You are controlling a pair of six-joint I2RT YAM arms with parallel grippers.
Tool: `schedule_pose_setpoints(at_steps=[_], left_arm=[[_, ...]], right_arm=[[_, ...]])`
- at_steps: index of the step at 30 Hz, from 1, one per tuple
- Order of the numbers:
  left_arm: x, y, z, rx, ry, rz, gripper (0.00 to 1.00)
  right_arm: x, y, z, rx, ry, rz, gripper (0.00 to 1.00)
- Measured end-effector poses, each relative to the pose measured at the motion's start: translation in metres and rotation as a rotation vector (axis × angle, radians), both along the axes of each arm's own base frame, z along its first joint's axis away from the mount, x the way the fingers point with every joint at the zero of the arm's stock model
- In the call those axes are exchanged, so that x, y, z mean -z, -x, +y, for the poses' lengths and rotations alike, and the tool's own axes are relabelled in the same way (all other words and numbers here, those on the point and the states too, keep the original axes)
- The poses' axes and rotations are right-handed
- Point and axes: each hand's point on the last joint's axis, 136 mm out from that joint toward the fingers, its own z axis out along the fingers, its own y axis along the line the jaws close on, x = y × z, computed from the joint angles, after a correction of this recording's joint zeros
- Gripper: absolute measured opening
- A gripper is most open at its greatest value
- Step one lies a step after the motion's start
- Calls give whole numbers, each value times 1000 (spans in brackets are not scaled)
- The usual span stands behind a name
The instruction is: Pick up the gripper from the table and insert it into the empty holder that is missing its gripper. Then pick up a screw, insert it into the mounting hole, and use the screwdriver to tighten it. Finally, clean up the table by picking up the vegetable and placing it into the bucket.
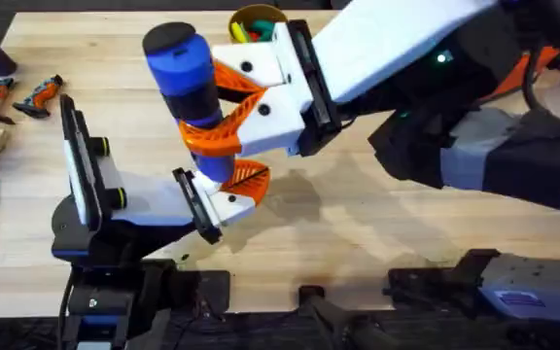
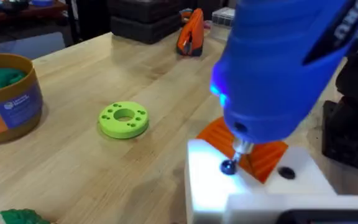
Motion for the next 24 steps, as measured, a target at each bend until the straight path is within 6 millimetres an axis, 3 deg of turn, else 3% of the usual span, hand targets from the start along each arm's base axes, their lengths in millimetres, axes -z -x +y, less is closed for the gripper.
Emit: schedule_pose_setpoints(at_steps=[11, 24], left_arm=[[0, 1, 0, 4, 0, 0, 15], [0, 1, 0, 4, 0, 0, 15]], right_arm=[[-12, 5, -2, -21, -27, -46, 26], [-2, 0, 3, -22, -7, -25, 26]])
